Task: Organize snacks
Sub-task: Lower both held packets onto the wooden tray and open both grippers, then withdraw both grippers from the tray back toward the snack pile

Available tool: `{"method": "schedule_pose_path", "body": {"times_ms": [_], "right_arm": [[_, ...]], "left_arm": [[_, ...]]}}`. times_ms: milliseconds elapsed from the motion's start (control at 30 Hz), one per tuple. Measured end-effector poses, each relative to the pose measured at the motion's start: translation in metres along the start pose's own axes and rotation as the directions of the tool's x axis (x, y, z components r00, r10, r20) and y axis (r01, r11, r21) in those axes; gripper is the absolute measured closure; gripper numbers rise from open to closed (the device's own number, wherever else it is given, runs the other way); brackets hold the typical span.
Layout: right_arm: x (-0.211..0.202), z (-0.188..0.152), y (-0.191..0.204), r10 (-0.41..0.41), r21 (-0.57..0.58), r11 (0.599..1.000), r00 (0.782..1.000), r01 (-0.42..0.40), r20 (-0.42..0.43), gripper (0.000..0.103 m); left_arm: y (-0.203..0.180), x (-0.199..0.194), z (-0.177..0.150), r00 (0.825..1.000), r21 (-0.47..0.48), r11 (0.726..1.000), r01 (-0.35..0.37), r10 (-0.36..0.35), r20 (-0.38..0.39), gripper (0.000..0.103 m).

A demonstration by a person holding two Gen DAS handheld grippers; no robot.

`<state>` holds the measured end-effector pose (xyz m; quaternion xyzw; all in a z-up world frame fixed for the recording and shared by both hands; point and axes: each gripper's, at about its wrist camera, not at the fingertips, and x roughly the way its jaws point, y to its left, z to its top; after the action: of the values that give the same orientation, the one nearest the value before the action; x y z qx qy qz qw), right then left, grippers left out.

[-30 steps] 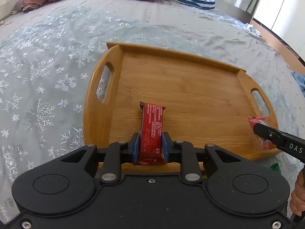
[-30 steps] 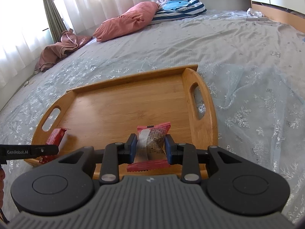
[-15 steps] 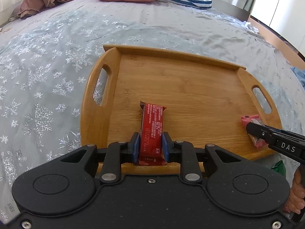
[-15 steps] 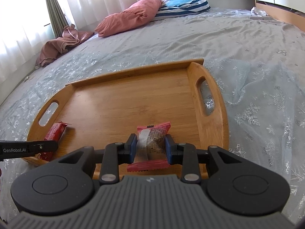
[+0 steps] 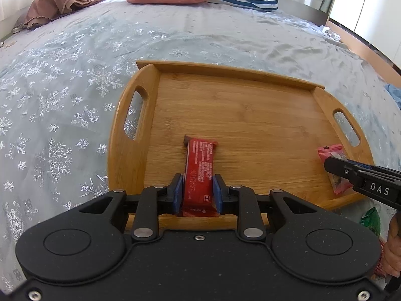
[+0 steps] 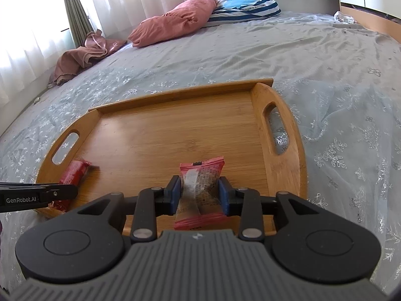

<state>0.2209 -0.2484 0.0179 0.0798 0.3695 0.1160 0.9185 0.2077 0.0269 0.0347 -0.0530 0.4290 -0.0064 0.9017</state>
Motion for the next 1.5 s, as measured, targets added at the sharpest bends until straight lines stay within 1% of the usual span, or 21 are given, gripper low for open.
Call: {"method": "schedule_pose_path", "body": {"times_ms": [33,67,100,167,233,300,333,400,533,667,933,1033,1167,1300,1500], "right_arm": [[0.0,0.0,0.001,-0.004,-0.002,1.0,1.0,0.004,0.0,0.054],[-0.001,0.0,0.001,-0.004,-0.007,1.0,1.0,0.004,0.001,0.042],[-0.002,0.0,0.002,0.005,-0.012,1.0,1.0,-0.005,0.008,0.035],[-0.007,-0.001,0.004,0.014,-0.025,1.0,0.999,-0.013,0.034,0.031],[-0.014,-0.001,0.008,0.014,-0.044,0.999,0.998,-0.012,0.055,0.028],[-0.02,-0.001,0.012,0.017,-0.065,0.998,0.997,-0.012,0.071,0.024],[-0.024,-0.001,0.014,0.019,-0.077,0.997,0.997,-0.013,0.078,0.023],[-0.031,-0.003,0.018,0.022,-0.098,0.995,0.996,-0.014,0.088,0.018],[-0.046,-0.011,0.022,0.03,-0.126,0.992,0.994,-0.017,0.102,0.014],[-0.06,-0.022,0.023,0.055,-0.114,0.993,0.993,-0.042,0.109,0.012],[-0.089,-0.045,0.033,0.106,-0.133,0.987,0.987,-0.09,0.123,0.006],[-0.099,-0.056,0.04,0.128,-0.153,0.982,0.983,-0.107,0.132,0.003],[-0.111,-0.071,0.055,0.133,-0.205,0.973,0.981,-0.103,0.144,0.0],[-0.12,-0.086,0.067,0.135,-0.254,0.963,0.978,-0.093,0.156,0.0],[-0.124,-0.105,0.081,0.137,-0.31,0.947,0.98,-0.086,0.147,0.0]], "left_arm": [[0.0,-0.001,0.0,1.0,-0.001,1.0,-0.001,0.001,0.001,0.078],[0.0,-0.001,0.0,1.0,-0.001,1.0,-0.002,0.002,0.005,0.072],[0.001,-0.003,0.0,1.0,0.001,1.0,0.0,0.0,0.011,0.061],[0.0,-0.008,-0.001,1.0,0.012,1.0,0.002,-0.002,0.03,0.053],[-0.001,-0.014,-0.003,0.999,0.029,1.0,0.0,-0.002,0.044,0.051],[0.0,-0.021,-0.005,0.998,0.035,0.999,0.004,-0.006,0.06,0.037],[0.001,-0.026,-0.006,0.997,0.034,0.999,0.007,-0.01,0.072,0.034],[0.002,-0.035,-0.011,0.996,0.039,0.999,0.017,-0.02,0.091,0.023],[0.003,-0.053,-0.021,0.992,0.061,0.998,0.022,-0.029,0.119,0.018],[0.007,-0.069,-0.035,0.99,0.069,0.997,0.028,-0.037,0.138,0.015],[0.012,-0.093,-0.069,0.987,0.082,0.996,0.025,-0.038,0.159,0.014],[0.013,-0.099,-0.08,0.986,0.086,0.996,0.017,-0.031,0.165,0.013],[0.016,-0.102,-0.091,0.985,0.086,0.996,0.0,-0.014,0.17,0.013],[0.02,-0.104,-0.101,0.987,0.077,0.997,-0.005,-0.007,0.16,0.013],[0.028,-0.104,-0.11,0.988,0.058,0.998,-0.017,0.008,0.151,0.013]]}}
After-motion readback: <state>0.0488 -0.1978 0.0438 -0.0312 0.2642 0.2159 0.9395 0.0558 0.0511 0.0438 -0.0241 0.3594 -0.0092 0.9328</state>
